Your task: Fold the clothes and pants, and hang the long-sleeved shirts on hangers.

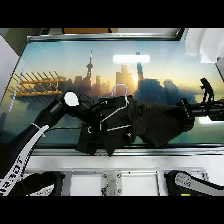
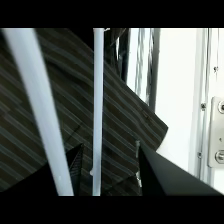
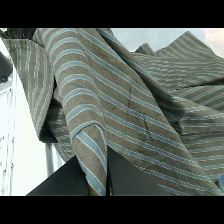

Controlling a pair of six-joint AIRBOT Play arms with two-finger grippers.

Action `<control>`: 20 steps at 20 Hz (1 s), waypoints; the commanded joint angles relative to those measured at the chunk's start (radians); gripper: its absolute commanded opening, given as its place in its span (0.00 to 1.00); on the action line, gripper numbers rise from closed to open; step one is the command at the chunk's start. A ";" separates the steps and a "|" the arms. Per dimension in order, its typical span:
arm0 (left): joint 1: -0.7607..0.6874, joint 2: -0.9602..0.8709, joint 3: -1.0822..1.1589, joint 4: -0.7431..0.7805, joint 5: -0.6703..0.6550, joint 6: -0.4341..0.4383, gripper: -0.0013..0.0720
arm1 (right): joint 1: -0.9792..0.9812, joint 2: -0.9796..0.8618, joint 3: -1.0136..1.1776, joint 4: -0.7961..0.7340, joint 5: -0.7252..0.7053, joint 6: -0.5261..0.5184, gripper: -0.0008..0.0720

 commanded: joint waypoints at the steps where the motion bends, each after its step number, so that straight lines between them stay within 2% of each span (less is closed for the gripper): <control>1: 0.042 0.031 0.000 0.002 -0.011 -0.098 0.47 | 0.000 0.000 0.001 0.000 -0.005 -0.001 0.03; 8: 0.149 0.128 0.000 0.002 0.016 -0.212 0.47 | 0.000 0.000 0.001 0.001 -0.005 0.000 0.03; 12: 0.298 0.229 0.000 0.003 0.111 -0.350 0.47 | 0.000 0.026 0.002 0.066 -0.033 0.054 0.03; 13: 0.337 0.258 -0.001 0.011 0.124 -0.391 0.43 | 0.000 0.037 0.002 0.101 -0.044 0.057 0.03; 14: 0.360 0.282 -0.001 0.051 0.127 -0.442 0.35 | 0.000 0.047 0.002 0.139 -0.051 0.057 0.03; 17: 0.358 0.347 -0.035 0.240 0.125 -0.636 0.37 | 0.000 0.091 0.002 0.251 -0.085 0.057 0.03; 20: 0.306 0.395 -0.169 0.249 0.145 -0.752 0.39 | 0.000 0.137 0.002 0.343 -0.105 0.080 0.03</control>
